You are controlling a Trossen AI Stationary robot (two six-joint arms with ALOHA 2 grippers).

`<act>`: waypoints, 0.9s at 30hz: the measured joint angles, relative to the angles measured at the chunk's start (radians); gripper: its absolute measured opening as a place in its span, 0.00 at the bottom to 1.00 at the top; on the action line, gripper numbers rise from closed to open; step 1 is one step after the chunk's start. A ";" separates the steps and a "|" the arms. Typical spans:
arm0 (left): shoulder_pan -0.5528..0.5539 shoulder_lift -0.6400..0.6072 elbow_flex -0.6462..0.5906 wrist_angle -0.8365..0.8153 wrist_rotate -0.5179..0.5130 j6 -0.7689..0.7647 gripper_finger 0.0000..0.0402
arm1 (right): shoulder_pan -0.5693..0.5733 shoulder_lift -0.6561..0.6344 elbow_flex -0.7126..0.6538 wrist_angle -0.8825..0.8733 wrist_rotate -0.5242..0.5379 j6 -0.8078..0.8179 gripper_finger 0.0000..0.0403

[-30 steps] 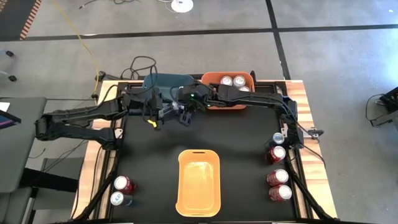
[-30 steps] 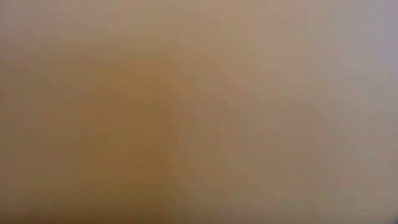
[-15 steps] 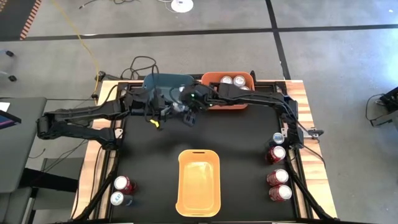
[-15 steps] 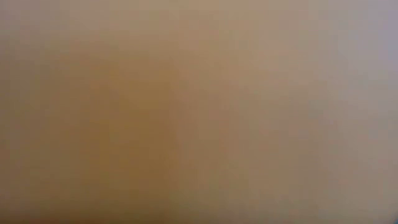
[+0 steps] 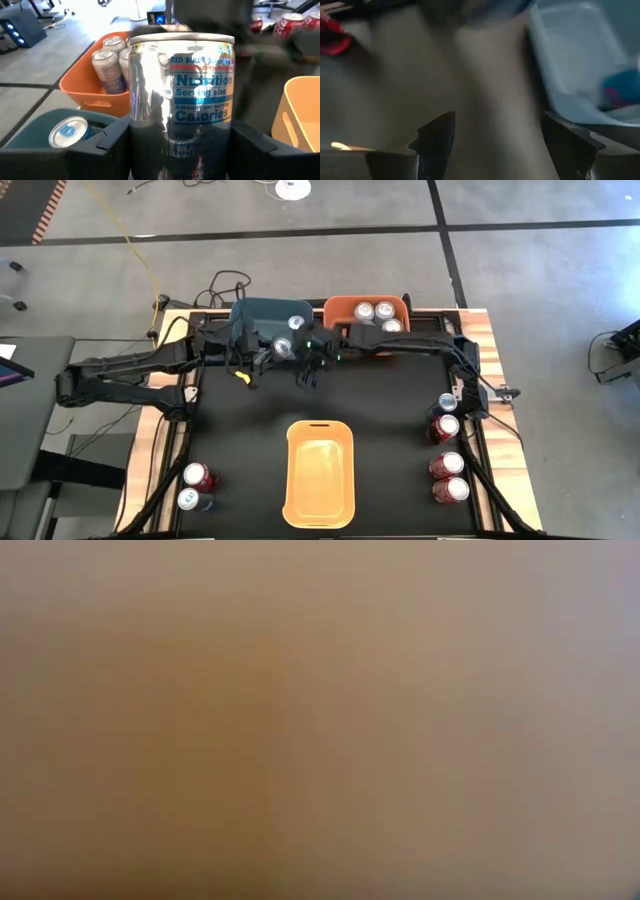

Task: Sort soda cans
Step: Put the blue soda can into the blue bin

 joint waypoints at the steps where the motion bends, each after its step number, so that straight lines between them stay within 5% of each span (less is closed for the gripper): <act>1: 0.000 -0.012 -0.004 0.001 -0.002 -0.003 0.58 | 0.013 0.000 -0.030 0.054 0.000 0.003 0.76; 18: -0.037 -0.335 -0.253 0.452 0.021 -0.155 0.58 | 0.035 0.001 -0.358 1.064 0.042 -0.046 0.76; 27: -0.037 -0.298 -0.260 0.530 0.024 -0.172 0.58 | 0.036 0.003 -0.361 1.192 -0.067 -0.099 0.76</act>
